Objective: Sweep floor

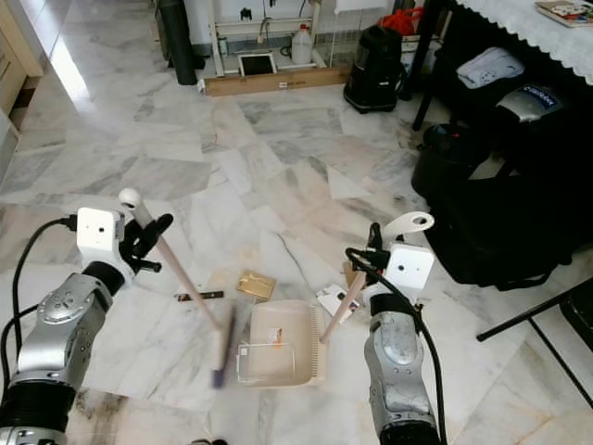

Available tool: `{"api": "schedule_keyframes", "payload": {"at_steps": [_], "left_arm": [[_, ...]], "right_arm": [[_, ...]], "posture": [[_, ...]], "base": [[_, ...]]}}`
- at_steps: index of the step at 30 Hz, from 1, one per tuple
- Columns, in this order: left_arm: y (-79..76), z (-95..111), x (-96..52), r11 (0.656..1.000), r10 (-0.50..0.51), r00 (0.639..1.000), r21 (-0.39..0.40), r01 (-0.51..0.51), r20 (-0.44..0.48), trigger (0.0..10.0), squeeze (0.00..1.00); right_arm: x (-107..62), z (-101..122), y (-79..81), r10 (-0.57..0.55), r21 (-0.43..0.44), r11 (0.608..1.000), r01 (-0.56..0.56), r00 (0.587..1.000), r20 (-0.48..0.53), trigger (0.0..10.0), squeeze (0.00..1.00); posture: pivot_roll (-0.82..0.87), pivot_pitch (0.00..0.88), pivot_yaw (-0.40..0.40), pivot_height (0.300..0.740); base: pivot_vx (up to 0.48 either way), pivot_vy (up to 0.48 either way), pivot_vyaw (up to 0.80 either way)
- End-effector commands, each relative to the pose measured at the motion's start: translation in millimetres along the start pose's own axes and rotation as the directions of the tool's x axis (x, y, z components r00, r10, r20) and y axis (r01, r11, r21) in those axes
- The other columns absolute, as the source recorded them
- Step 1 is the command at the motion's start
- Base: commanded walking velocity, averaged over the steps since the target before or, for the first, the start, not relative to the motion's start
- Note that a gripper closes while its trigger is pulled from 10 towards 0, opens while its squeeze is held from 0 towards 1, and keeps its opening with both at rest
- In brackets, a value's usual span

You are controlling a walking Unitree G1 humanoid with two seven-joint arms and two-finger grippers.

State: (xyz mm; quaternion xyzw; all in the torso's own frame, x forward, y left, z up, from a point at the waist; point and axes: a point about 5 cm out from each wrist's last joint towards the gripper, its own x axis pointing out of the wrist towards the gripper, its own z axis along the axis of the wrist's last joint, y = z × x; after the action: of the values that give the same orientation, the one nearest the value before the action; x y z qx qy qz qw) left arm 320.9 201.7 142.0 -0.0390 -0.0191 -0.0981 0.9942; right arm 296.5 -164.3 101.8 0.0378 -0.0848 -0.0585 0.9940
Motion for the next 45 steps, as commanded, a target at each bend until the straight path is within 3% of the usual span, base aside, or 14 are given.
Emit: {"api": "schedule_keyframes", "payload": {"at_steps": [1, 10, 16, 18, 20, 34, 45], "left_arm": [[-2.2, 22, 4.1, 0.998, -0.022, 0.996, -0.056, 0.027, 0.081, 10.0, 0.0], [-1.2, 25, 5.2, 0.994, 0.003, 0.997, -0.105, 0.006, 0.082, 10.0, 0.0], [6.1, 37, 3.3, 0.996, 0.087, 0.983, -0.017, -0.085, 0.16, 10.0, 0.0], [3.7, 40, 2.5, 0.991, 0.098, 0.975, 0.066, -0.113, 0.202, 10.0, 0.0], [-0.7, 40, 1.3, 0.987, 0.096, 0.969, 0.1, -0.122, 0.228, 10.0, 0.0], [-4.3, 12, -4.1, 0.98, 0.101, 0.976, 0.152, -0.132, 0.193, 10.0, 0.0], [2.6, 5, -3.2, 0.969, 0.096, 0.978, 0.207, -0.134, 0.183, 10.0, 0.0]], "right_arm": [[2.7, 11, -2.3, -0.01, 0.005, 1.0, 0.01, 0.999, 0.047, 10.0, 0.0], [3.7, 12, -0.7, -0.011, 0.009, 1.0, 0.011, 0.999, 0.047, 10.0, 0.0], [4.2, 13, 0.3, -0.011, 0.013, 1.0, 0.01, 0.999, 0.05, 10.0, 0.0], [4.3, 13, 0.8, -0.01, 0.013, 1.0, 0.009, 0.999, 0.051, 10.0, 0.0], [4.4, 13, 1.4, -0.011, 0.015, 1.0, 0.01, 0.999, 0.053, 10.0, 0.0], [18.2, 24, -1.9, -0.059, 0.012, 0.998, 0.058, 0.993, 0.102, 10.0, 0.0], [20.8, 24, -4.6, -0.08, -0.005, 0.997, 0.081, 0.991, 0.107, 10.0, 0.0]], "posture": [[0.03, 0.068, -0.025, 0.74], [0.03, 0.073, -0.024, 0.74], [0.03, 0.075, -0.022, 0.74], [0.03, 0.074, -0.021, 0.74], [0.03, 0.073, -0.019, 0.74], [0.03, 0.019, 0.002, 0.74], [0.04, 0.0, 0.021, 0.74]], "base": [[0.0, 0.0, 0.0], [0.0, 0.0, 0.0], [0.0, 0.0, 0.0], [0.0, 0.0, 0.0], [0.0, 0.0, 0.0], [0.0, 0.0, 0.0], [0.0, 0.0, 0.0]]}}
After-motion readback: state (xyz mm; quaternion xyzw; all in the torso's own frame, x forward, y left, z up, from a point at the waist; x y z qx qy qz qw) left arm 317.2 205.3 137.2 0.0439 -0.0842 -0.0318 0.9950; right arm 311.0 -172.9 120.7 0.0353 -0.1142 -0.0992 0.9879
